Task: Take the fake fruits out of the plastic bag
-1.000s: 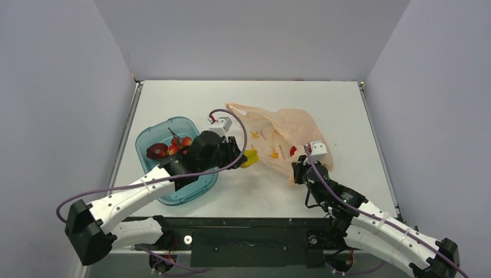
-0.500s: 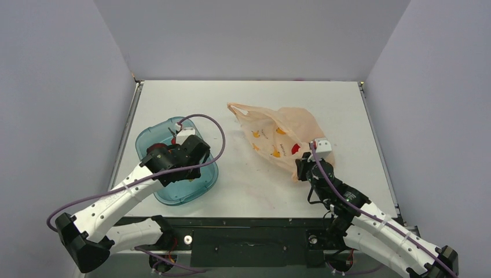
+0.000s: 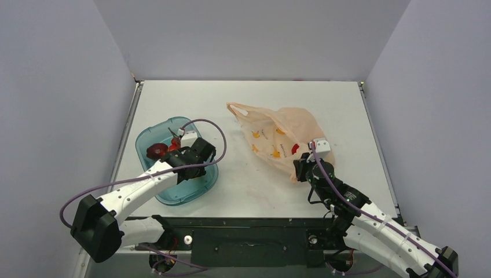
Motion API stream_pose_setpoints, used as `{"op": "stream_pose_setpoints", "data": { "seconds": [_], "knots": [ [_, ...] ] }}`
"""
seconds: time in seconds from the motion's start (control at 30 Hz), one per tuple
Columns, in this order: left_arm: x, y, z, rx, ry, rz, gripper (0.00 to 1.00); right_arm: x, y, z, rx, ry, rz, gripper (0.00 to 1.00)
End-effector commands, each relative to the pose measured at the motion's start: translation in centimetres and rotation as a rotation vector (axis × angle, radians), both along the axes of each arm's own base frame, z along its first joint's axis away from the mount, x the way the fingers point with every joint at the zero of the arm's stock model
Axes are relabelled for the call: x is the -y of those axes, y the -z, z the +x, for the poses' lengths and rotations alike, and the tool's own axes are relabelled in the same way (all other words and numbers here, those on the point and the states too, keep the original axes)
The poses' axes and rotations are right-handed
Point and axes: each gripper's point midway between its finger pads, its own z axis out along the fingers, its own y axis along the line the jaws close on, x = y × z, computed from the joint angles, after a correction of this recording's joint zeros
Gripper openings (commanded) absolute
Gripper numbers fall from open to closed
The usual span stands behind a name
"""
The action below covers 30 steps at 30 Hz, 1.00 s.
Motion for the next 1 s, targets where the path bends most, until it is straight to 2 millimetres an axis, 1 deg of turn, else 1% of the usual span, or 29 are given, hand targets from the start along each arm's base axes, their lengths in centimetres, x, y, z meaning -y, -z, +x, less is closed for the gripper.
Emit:
{"op": "stream_pose_setpoints", "data": {
  "seconds": [0.0,0.03,0.07,0.1,0.13,0.2,0.27,0.33,0.37,0.4,0.43,0.47,0.5,0.53,0.57,0.6,0.63,0.67,0.7,0.73,0.77,0.8,0.83,0.87,0.9,0.93,0.97],
  "knots": [
    [1.8,-0.1,2.4,0.067,-0.008,-0.094,0.33,-0.7,-1.4,0.4,0.036,-0.014,0.056,0.00],
    [1.8,0.2,2.2,0.053,-0.008,-0.103,0.40,-0.7,-1.4,0.4,0.036,-0.014,0.057,0.00],
    [1.8,0.3,2.2,0.052,-0.005,-0.109,0.51,-0.7,-1.4,0.3,0.037,-0.014,0.057,0.00],
    [1.8,0.4,1.9,0.051,-0.003,-0.118,0.55,-0.7,-1.4,0.3,0.037,-0.013,0.058,0.00],
    [1.8,0.4,1.9,0.058,-0.003,-0.126,0.61,-0.7,-1.4,0.3,0.036,-0.016,0.057,0.00],
    [1.6,0.2,1.7,0.071,-0.002,-0.141,0.68,-0.8,-1.4,0.3,0.035,-0.019,0.055,0.00],
    [1.3,-0.3,1.6,0.089,0.000,-0.170,0.70,-0.8,-1.3,0.4,0.032,-0.018,0.049,0.00],
    [1.2,-1.3,1.5,0.113,0.005,-0.207,0.71,-0.6,-1.5,0.5,0.036,-0.007,0.046,0.00],
    [1.4,-2.4,1.5,0.146,0.017,-0.242,0.71,-0.5,-1.4,0.6,0.033,-0.002,0.043,0.00],
    [1.4,-3.0,1.5,0.166,0.033,-0.257,0.71,-0.3,-1.5,0.9,0.033,0.012,0.042,0.00],
    [2.0,-4.3,1.4,0.203,0.063,-0.307,0.71,-0.2,-1.7,1.2,0.029,0.018,0.039,0.00],
    [2.2,-5.1,1.4,0.220,0.085,-0.326,0.71,0.0,-1.7,1.5,0.024,0.025,0.041,0.00],
    [2.8,-6.3,1.2,0.246,0.116,-0.375,0.71,0.2,-2.1,2.2,0.023,0.039,0.042,0.00],
    [3.0,-6.9,1.1,0.258,0.140,-0.393,0.71,0.3,-2.3,2.6,0.023,0.046,0.043,0.00],
    [3.6,-7.9,0.7,0.276,0.174,-0.436,0.71,0.1,-2.8,3.6,0.017,0.047,0.040,0.00],
    [3.8,-8.7,0.6,0.294,0.188,-0.456,0.71,0.0,-3.1,4.2,0.016,0.046,0.035,0.00],
    [4.1,-8.9,0.3,0.291,0.205,-0.476,0.71,-0.4,-3.6,5.6,0.004,0.049,0.029,0.00],
    [4.2,-9.2,0.2,0.293,0.210,-0.489,0.71,-0.7,-3.8,6.3,0.000,0.042,0.015,0.00],
    [4.6,-9.5,-0.2,0.291,0.226,-0.513,0.71,-1.3,-4.7,8.0,-0.008,0.037,0.014,0.00],
    [4.9,-9.6,-0.5,0.284,0.239,-0.538,0.70,-1.9,-3.4,9.2,-0.051,0.028,-0.023,0.00],
    [5.1,-9.7,-0.6,0.283,0.244,-0.551,0.70,-2.7,-5.7,10.6,-0.027,0.011,-0.006,0.00],
    [5.4,-9.8,-1.0,0.274,0.256,-0.576,0.69,-3.2,-4.6,11.6,-0.072,-0.004,-0.046,0.00],
    [5.6,-9.9,-1.2,0.275,0.259,-0.594,0.69,-4.4,-7.1,12.7,-0.040,-0.035,-0.025,0.00],
    [6.0,-9.9,-1.6,0.269,0.280,-0.621,0.69,-5.1,-6.6,13.2,-0.068,-0.062,-0.048,0.00],
    [6.4,-10.3,-1.7,0.279,0.295,-0.646,0.69,-6.7,-8.8,13.4,-0.040,-0.119,-0.020,0.00],
    [7.1,-10.7,-2.1,0.287,0.330,-0.686,0.69,-7.4,-9.2,13.1,-0.039,-0.151,-0.023,0.00],
    [7.4,-10.6,-2.4,0.282,0.347,-0.705,0.68,-9.1,-10.1,12.1,-0.025,-0.214,-0.011,0.00]
  ]
}}
